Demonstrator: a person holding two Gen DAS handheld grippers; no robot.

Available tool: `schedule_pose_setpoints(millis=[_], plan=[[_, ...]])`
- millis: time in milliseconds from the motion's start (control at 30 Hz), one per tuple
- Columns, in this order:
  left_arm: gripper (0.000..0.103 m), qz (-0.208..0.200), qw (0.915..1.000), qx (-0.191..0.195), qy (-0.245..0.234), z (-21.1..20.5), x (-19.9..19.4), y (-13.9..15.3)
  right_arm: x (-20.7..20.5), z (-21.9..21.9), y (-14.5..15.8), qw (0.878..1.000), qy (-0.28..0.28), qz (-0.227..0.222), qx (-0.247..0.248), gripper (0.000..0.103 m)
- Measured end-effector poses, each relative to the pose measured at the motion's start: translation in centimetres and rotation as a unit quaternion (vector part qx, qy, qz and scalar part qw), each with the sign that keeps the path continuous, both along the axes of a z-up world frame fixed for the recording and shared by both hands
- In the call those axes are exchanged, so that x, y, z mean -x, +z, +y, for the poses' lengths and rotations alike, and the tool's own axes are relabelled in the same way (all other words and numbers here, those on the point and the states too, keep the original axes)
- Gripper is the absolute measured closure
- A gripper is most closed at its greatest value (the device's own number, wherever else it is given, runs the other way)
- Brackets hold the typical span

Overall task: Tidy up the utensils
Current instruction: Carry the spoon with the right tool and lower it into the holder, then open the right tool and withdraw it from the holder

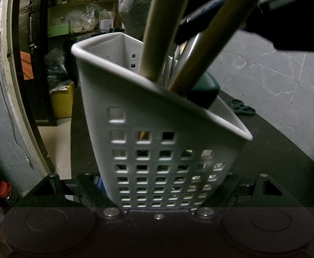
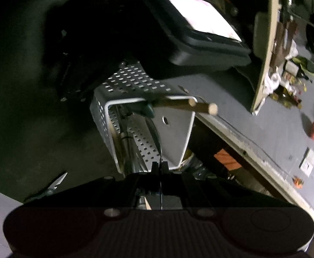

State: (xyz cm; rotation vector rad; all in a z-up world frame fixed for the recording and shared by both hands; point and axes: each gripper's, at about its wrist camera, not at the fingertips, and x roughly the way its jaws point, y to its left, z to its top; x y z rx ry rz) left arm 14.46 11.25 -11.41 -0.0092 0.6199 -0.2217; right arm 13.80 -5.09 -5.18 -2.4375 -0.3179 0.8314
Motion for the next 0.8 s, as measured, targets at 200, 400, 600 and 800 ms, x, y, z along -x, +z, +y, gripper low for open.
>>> schedule_pose_setpoints(millis=[200, 400, 600, 800], plan=[[0.019, 0.001, 1.0, 0.0, 0.002, -0.2, 0.0, 0.0, -0.3, -0.4, 0.2, 1.0, 0.009, 0.0, -0.007, 0.075], [0.019, 0.001, 1.0, -0.001, 0.003, -0.4, -0.1, 0.0, -0.5, -1.1, 1.9, 0.998, -0.002, -0.008, -0.069, 0.047], [0.019, 0.001, 1.0, -0.003, 0.005, -0.7, -0.1, -0.1, -1.0, -2.6, 5.1, 0.982, -0.055, -0.018, -0.178, 0.016], [0.019, 0.001, 1.0, -0.001, 0.01, -0.7, 0.2, 0.1, -2.6, -4.9, 7.7, 0.923, -0.183, -0.003, -0.339, 0.001]])
